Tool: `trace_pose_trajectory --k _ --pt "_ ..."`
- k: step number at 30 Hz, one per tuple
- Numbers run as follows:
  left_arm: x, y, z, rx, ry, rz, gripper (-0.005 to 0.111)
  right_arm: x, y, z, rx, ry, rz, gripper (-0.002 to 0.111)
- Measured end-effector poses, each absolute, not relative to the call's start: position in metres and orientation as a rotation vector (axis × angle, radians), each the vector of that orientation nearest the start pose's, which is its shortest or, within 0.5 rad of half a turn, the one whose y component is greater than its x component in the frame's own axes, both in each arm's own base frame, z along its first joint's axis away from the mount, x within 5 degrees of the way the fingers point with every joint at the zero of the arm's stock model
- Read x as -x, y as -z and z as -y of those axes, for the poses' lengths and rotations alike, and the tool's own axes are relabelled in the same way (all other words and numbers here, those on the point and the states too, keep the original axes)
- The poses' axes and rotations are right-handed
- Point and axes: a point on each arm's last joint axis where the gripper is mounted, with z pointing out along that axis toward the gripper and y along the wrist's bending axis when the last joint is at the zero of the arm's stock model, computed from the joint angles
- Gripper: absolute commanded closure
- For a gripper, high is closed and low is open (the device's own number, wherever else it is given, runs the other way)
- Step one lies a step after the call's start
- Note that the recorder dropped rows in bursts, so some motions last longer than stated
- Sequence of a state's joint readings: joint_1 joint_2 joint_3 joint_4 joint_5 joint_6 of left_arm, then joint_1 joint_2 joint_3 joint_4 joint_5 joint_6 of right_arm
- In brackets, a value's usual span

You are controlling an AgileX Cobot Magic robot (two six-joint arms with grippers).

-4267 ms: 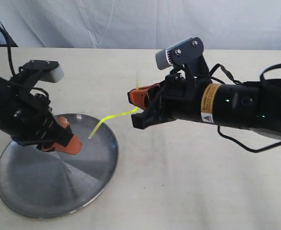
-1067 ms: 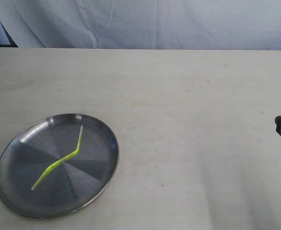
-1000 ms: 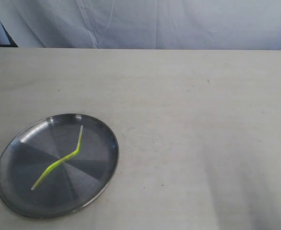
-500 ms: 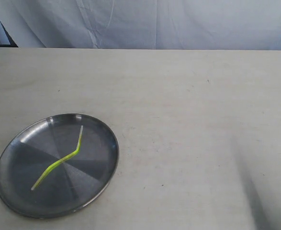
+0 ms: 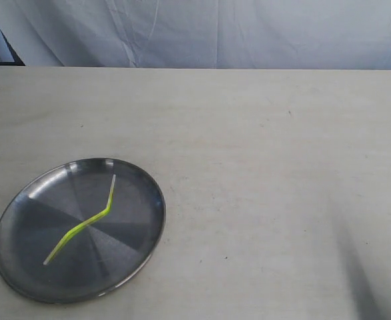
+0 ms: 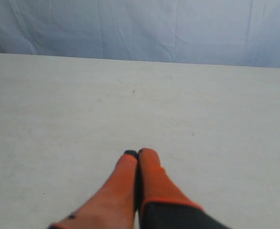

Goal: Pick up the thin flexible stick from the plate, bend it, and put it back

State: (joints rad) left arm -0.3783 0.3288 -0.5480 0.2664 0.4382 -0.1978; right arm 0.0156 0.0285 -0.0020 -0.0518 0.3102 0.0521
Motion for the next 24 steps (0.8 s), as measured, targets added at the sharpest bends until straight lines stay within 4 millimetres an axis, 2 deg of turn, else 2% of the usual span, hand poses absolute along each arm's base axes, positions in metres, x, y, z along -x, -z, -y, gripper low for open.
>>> trace_pose_trajectory --k 13,17,24 --pt "-0.067 -0.335 0.015 -0.29 0.135 -1.663 0.107 -0.056 -0.184 0.001 0.0 0.001 -1.822 0.108" --pt "-0.069 -0.316 0.015 -0.367 0.034 -1.661 0.107 -0.056 -0.184 0.001 0.0 0.001 -1.822 0.108" --pt "-0.07 -0.254 0.011 -0.307 -0.005 -1.725 0.107 -0.056 -0.184 0.001 0.0 0.001 -1.822 0.108"
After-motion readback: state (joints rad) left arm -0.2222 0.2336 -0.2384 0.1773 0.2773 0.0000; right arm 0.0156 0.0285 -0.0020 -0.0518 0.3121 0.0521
